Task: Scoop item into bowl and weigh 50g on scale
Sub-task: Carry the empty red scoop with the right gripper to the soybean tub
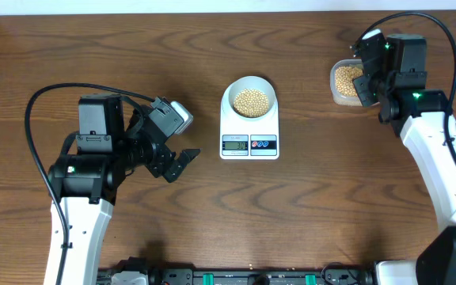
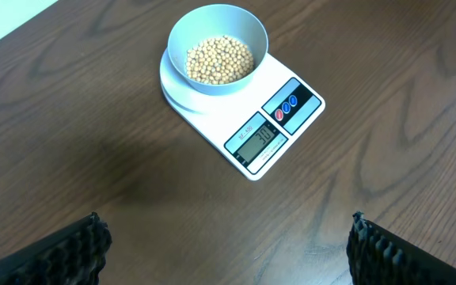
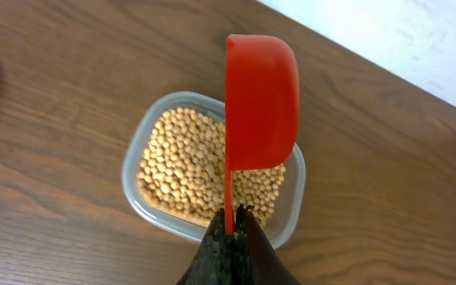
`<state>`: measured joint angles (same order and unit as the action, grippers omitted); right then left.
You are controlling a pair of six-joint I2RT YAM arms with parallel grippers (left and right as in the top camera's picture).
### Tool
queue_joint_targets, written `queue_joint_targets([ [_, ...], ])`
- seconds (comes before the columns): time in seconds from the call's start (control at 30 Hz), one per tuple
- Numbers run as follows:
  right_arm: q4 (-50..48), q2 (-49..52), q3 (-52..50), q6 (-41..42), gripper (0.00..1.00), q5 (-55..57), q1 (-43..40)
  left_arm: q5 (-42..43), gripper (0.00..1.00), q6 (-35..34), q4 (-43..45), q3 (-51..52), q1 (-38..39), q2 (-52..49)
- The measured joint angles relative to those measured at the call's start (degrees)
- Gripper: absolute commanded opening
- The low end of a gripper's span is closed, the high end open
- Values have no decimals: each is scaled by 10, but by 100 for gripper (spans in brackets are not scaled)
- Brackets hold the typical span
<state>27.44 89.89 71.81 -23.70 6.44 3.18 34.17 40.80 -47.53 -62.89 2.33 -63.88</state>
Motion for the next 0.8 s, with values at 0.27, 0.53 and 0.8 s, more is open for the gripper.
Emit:
queue_joint_targets([
  [0.27, 18, 70, 0, 0, 1, 12, 0, 0, 98, 0, 0, 0, 0, 0],
  [0.53, 31, 70, 0, 0, 1, 8, 0, 0, 98, 0, 0, 0, 0, 0],
  [0.8, 32, 70, -3, 0, 1, 7, 0, 0, 98, 0, 0, 0, 0, 0],
])
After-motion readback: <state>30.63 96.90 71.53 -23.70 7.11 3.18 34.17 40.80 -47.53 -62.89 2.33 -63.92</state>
